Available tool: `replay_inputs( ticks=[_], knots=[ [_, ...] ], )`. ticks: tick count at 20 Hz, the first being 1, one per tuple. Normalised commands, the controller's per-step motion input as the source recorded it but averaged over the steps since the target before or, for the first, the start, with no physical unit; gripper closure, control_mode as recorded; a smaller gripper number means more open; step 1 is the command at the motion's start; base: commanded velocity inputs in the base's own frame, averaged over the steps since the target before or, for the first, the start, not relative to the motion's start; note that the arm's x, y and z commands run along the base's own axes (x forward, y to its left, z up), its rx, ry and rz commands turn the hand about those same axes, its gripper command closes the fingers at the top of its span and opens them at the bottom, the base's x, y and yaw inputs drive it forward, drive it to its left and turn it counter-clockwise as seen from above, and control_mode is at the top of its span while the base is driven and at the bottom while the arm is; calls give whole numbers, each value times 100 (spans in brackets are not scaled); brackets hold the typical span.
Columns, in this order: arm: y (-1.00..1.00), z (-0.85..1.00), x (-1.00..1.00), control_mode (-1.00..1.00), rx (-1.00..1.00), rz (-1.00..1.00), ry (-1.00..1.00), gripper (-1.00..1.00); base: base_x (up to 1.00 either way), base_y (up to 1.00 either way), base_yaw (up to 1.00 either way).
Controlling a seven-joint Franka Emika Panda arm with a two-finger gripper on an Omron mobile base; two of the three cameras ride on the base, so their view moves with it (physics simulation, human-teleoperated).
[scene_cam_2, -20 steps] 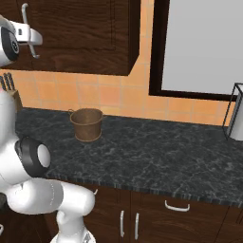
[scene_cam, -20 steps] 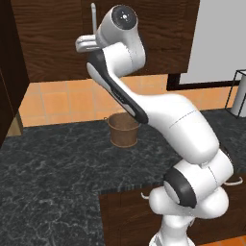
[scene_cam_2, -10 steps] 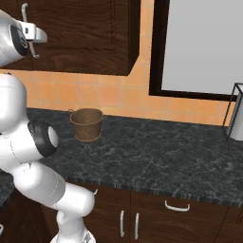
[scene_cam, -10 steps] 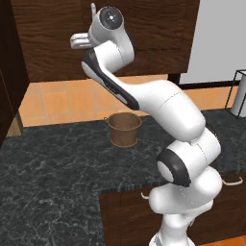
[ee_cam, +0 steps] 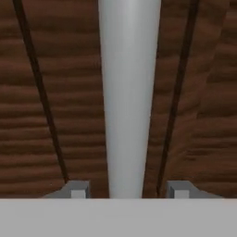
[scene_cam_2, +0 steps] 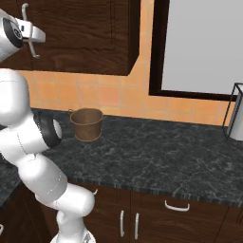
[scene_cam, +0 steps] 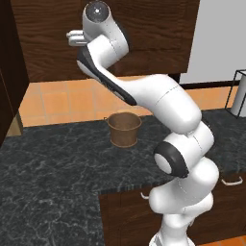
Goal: Open the cabinet, pick up the bread from the cabinet and place it in the basket. Then move the basket to the dining counter.
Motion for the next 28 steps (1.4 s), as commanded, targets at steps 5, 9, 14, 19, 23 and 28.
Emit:
replay_inputs(
  ticks=[5, 9, 14, 19, 23, 28],
  knots=[
    [-100, -49, 2, -100, 9, 0, -2, 100, 0, 0, 0],
    [-100, -35, -10, -100, 15, 0, -23, 100, 0, 0, 0],
    [-100, -18, -25, -100, 15, 0, -13, 100, 0, 0, 0],
    [-100, 0, -42, -100, 6, 0, 2, 100, 0, 0, 0],
    [-100, 0, -54, -100, 4, 0, 12, 100, 0, 0, 0],
    [-100, -21, -55, -100, 0, 1, 5, 100, 0, 0, 0]
  ],
)
